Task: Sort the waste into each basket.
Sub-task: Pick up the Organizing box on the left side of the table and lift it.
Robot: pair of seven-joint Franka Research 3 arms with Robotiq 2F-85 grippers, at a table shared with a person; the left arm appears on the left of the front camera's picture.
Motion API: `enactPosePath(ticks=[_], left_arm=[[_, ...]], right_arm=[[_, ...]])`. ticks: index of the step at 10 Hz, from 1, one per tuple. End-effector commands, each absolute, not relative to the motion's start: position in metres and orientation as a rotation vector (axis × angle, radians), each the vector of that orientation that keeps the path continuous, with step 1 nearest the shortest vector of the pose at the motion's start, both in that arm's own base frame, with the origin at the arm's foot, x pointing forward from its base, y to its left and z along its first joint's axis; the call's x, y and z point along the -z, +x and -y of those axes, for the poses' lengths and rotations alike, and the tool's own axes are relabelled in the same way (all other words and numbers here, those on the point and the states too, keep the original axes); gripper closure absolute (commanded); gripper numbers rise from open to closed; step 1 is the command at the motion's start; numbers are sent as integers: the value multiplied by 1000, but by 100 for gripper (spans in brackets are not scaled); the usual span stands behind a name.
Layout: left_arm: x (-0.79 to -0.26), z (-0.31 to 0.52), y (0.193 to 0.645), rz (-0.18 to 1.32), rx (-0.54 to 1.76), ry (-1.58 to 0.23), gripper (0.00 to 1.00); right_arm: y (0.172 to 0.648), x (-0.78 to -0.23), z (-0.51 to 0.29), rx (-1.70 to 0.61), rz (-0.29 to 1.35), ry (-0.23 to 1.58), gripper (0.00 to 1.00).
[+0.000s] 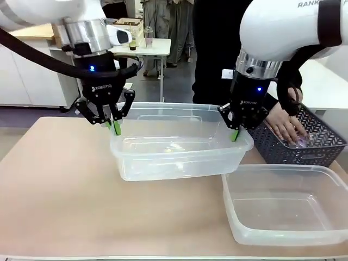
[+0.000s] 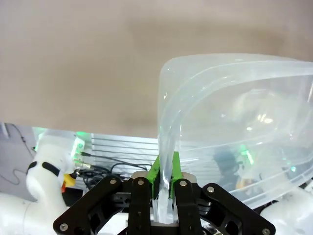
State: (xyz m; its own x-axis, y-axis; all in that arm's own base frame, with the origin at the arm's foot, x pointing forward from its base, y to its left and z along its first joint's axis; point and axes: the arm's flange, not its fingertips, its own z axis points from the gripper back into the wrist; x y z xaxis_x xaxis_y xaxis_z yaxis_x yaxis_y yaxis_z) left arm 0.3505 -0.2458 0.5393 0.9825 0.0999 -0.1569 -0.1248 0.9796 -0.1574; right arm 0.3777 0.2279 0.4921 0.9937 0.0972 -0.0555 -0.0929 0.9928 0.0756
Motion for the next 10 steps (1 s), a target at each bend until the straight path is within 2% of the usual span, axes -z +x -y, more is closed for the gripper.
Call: enactPosePath(ticks=[1,4,5,6,10], left_arm=[[-529,271,380,-136,-131,-157,93],[-513,272,413,-166,-174,-147,93],[-512,264,421,-192,-166,-175,93],[-498,257,405,-192,-114,-106,93],[-498,257,405,-192,-114,-106,93]], right_arm=[[357,-483,-230,-120,-22,170,95],[340,-469,-211,-121,-15,236,95],[359,-476,-213,-123,-27,118,95],[359,-476,-213,-123,-27,118,95],[359,-476,-213,-123,-27,118,95]])
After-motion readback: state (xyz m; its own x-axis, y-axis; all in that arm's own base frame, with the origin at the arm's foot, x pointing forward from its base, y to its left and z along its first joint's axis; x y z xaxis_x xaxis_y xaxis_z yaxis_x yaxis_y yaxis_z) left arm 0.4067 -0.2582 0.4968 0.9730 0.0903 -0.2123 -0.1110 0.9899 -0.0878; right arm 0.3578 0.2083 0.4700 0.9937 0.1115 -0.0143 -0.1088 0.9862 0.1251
